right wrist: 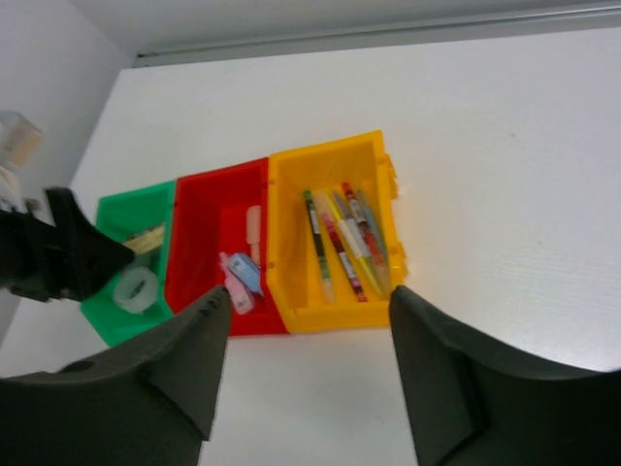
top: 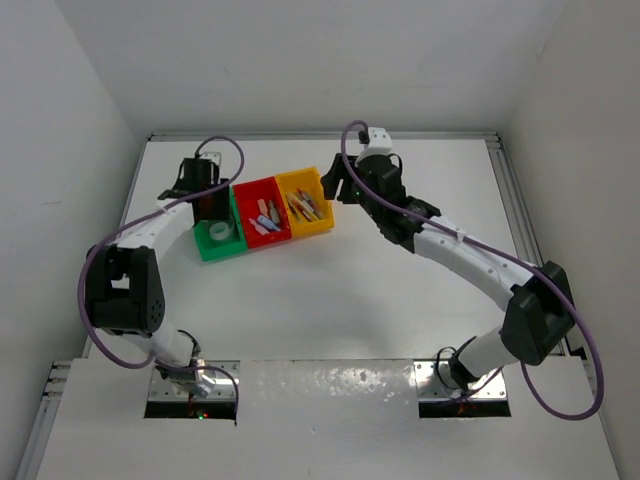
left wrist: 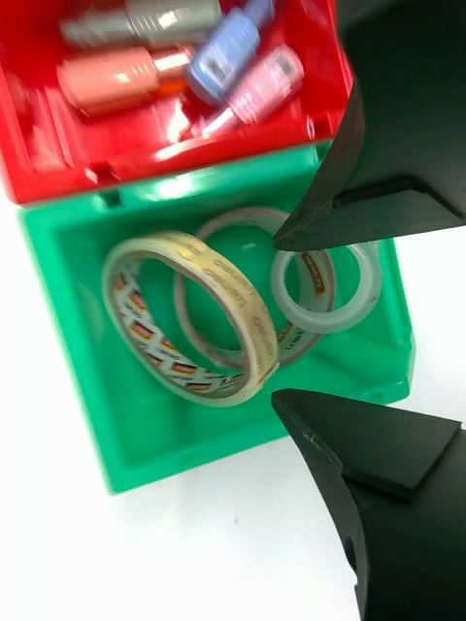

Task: Sort the stationery into containers
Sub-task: Place the stationery in the storage box, then reset both arms

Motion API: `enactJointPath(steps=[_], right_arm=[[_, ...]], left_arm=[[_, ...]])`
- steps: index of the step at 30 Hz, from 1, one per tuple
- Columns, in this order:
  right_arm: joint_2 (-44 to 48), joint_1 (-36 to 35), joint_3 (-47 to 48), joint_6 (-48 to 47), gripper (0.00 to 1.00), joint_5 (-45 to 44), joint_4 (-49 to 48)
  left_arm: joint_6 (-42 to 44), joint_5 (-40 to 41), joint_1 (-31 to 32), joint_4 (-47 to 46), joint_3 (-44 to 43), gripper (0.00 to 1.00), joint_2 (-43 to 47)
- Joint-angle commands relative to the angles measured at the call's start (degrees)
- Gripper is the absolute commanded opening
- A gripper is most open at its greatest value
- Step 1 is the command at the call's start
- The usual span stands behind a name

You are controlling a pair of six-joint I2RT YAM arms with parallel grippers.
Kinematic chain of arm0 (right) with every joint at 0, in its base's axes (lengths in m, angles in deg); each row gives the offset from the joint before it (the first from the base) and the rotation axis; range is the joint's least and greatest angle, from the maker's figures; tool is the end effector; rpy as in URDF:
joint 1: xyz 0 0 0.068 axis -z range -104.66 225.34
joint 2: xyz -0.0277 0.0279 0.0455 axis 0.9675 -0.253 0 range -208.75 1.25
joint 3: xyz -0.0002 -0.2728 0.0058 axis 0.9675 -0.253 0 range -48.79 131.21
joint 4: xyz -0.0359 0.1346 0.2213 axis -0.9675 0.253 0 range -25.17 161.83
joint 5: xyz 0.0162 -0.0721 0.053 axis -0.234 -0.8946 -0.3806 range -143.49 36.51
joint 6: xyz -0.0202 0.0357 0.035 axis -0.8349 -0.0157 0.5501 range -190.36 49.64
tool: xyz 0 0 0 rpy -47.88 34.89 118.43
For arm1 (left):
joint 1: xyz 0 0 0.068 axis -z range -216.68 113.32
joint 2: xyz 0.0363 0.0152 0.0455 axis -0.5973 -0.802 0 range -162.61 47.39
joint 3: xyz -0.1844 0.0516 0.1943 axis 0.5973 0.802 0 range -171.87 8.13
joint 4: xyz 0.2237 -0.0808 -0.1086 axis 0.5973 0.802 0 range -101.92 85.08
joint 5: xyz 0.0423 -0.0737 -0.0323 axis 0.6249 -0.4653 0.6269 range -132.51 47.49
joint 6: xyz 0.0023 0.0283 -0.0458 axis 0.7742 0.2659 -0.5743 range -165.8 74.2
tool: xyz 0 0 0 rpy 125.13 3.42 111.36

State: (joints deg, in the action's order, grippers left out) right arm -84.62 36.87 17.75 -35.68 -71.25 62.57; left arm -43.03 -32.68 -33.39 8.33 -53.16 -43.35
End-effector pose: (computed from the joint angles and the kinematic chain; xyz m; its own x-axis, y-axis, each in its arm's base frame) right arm 0.2849 0.2124 0.3207 -0.3961 0.3771 -0.8372 -0.1690 0.8662 0.4702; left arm 0.3367 -0.0132 0.2261 -0.7631 0.0915 -0.6398 -0.0169 0.9868 0.1612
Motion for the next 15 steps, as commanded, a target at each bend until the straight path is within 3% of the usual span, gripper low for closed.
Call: enactJointPath(steps=[1, 4, 8, 11, 15], right_arm=[[2.7, 3.9, 0.4, -0.7, 0.67, 0.9, 3.7], [2.0, 9.4, 1.7, -0.9, 0.81, 3.0, 11.9], [1.5, 18.9, 1.0, -1.1, 0.88, 5.3, 20.8], [3.2, 27.0, -3.0, -0.8, 0.91, 4.9, 23.7], [4.1, 38.2, -6.9, 2.9, 0.92, 5.3, 28.2]], left_arm=[[-1.0, -2.3, -0.2, 2.5, -5.6, 0.58, 3.7], [-1.5, -4.9, -1.3, 6.5, -11.4, 0.61, 5.1], [-0.4, -4.7, -8.4, 11.0, -17.3, 0.72, 6.4], [2.1, -1.3, -13.6, 10.6, -15.2, 0.79, 8.0], [5.7, -0.5, -23.7, 10.3, -10.1, 0.80, 8.7]])
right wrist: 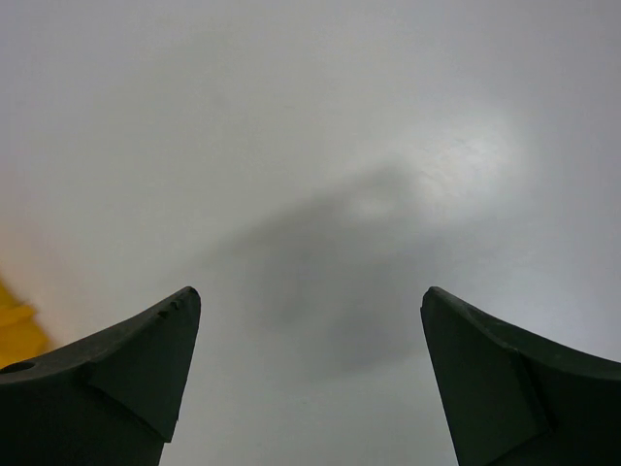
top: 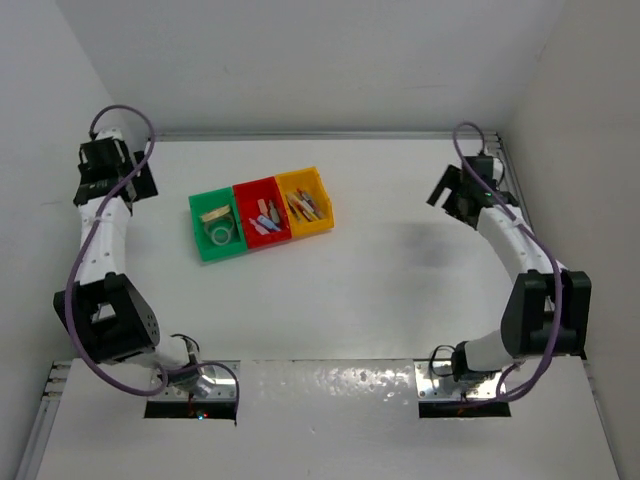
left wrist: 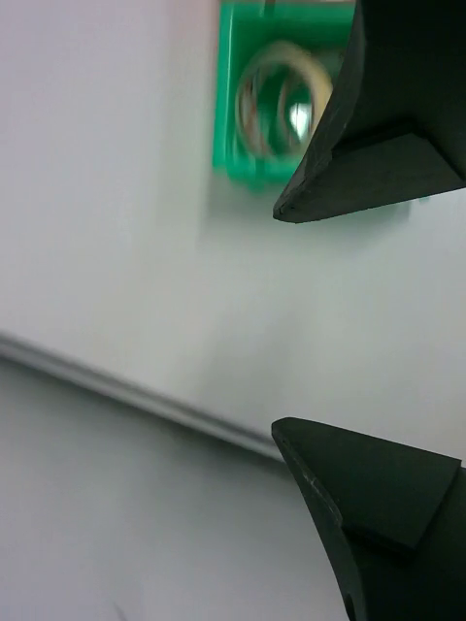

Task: Sort the stationery into containers
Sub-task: Reset both arms

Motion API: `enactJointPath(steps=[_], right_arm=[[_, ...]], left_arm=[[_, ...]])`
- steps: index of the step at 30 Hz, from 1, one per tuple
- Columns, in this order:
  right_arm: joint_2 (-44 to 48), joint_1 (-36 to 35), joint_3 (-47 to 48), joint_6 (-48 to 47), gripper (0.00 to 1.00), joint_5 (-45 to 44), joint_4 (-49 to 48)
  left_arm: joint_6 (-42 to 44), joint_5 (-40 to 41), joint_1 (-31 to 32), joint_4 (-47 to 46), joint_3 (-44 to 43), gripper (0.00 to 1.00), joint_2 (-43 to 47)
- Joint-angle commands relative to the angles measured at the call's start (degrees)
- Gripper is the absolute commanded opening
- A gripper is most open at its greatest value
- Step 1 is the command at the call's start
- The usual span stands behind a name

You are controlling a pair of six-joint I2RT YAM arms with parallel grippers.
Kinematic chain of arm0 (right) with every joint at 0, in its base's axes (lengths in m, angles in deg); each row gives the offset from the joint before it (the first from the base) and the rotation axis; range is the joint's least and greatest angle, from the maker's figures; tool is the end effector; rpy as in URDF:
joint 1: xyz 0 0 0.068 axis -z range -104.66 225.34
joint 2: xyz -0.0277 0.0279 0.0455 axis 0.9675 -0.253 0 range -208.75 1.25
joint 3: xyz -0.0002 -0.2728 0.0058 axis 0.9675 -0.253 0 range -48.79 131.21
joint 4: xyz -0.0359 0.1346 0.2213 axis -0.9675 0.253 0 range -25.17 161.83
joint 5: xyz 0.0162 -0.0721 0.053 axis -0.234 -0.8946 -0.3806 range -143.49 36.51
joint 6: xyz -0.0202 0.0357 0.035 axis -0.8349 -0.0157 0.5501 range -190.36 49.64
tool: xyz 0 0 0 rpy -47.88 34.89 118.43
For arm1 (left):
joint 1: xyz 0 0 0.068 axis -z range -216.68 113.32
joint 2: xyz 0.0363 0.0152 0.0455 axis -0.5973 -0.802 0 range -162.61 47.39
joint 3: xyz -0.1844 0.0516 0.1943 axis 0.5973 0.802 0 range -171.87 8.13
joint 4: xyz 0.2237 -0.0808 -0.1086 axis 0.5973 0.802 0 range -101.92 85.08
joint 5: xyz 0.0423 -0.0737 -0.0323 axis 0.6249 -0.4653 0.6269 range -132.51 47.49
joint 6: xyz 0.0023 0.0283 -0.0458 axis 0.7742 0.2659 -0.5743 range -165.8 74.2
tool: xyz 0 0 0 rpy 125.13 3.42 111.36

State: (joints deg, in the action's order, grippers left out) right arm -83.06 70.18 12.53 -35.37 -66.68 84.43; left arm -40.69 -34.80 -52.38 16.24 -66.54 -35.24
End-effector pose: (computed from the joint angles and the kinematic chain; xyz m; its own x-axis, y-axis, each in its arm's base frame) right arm 0.3223 0.0209 0.2623 -0.5065 0.5146 -0.6918 0.4515 0.8418 0.2956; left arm 0.3120 0.0928 0.3364 -0.5984 -0.0766 -0.7976 -0.3205 0.9352 0.1506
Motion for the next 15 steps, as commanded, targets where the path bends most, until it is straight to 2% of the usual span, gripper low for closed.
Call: enactJointPath(steps=[1, 5, 8, 15], right_arm=[[2.6, 9.8, -2.3, 3.1, 0.92, 1.2, 7.6], [4.3, 13.6, -3.7, 2.0, 0.92, 1.0, 7.2], [5.0, 14.0, -3.5, 2.0, 0.93, 0.3, 6.7], [6.4, 14.0, -3.6, 3.0, 0.93, -0.1, 4.9]], left_arm=[[3.6, 0.2, -6.1, 2.9, 4.0, 0.80, 0.3], [2.4, -4.3, -13.7, 5.9, 6.5, 0.78, -1.1], [1.8, -5.2, -16.2, 5.4, 8.0, 0.76, -0.8], [2.2, -5.2, -16.9, 5.3, 9.5, 0.76, 0.6]])
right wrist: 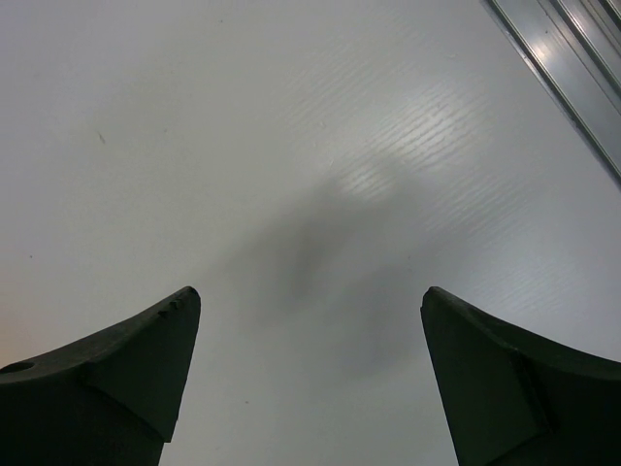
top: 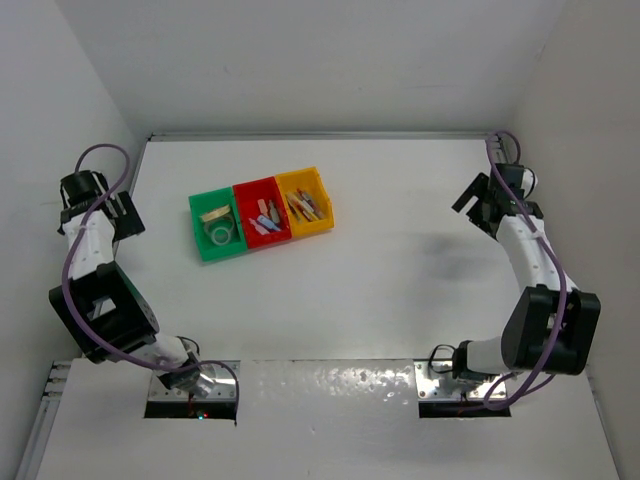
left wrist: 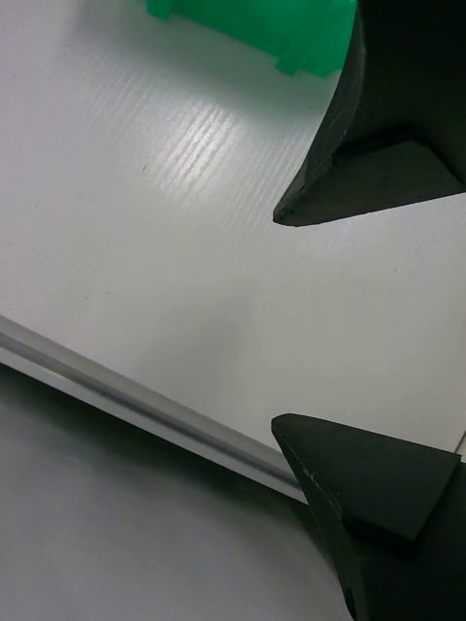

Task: Sort the stationery into containers
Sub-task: Reset both arms

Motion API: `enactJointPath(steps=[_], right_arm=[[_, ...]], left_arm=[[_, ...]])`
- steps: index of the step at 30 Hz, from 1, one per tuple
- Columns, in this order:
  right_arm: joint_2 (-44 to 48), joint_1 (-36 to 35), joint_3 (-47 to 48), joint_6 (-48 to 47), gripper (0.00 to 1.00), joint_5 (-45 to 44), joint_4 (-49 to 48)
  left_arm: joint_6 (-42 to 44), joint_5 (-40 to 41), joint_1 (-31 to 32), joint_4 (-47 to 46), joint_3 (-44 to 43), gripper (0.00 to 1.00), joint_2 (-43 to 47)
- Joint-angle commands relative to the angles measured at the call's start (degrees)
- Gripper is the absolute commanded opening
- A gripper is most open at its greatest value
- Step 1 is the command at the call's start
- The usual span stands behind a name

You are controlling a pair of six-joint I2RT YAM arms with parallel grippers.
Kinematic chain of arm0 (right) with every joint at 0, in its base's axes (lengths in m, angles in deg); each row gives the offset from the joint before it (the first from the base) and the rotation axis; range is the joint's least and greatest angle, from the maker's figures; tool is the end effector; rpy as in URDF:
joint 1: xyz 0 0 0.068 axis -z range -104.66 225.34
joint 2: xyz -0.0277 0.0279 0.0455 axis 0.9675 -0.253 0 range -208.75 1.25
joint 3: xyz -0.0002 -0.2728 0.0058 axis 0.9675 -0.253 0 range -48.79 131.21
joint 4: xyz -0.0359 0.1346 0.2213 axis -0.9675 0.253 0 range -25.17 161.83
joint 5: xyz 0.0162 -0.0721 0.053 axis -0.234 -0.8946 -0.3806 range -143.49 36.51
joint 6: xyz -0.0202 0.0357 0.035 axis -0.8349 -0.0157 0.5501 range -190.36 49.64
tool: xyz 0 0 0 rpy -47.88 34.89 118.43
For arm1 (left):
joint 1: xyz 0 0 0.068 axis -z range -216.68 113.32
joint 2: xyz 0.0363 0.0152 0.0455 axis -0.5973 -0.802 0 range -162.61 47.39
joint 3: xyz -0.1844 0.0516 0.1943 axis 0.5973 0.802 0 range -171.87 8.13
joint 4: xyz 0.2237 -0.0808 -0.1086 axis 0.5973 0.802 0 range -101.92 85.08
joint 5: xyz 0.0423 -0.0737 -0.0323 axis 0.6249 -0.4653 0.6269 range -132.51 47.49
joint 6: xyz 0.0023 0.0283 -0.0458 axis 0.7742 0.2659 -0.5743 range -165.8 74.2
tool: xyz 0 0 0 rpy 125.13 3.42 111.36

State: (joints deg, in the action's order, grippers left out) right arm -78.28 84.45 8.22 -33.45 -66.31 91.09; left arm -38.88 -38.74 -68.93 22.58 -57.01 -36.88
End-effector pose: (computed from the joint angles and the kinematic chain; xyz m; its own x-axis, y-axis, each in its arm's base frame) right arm 0.2881 -0.0543 0.2530 -0.4146 0.6593 -0.6272 0.6847 0.6800 0.2623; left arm 0.2607 0.1674 0.2644 -0.7441 -0.3275 -0.5823 -0.4793 0.8688 0.1239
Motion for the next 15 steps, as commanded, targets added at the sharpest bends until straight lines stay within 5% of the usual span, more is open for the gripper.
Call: enactJointPath(steps=[1, 15], right_arm=[[1.7, -0.2, 0.7, 1.2, 0.93, -0.5, -1.8], [8.0, -0.6, -5.4, -1.2, 0.93, -3.4, -7.8]], left_arm=[[0.4, -1.3, -0.4, -1.1, 0.1, 0.76, 2.4], [0.0, -2.8, -0.4, -0.9, 0.7, 0.76, 3.0]])
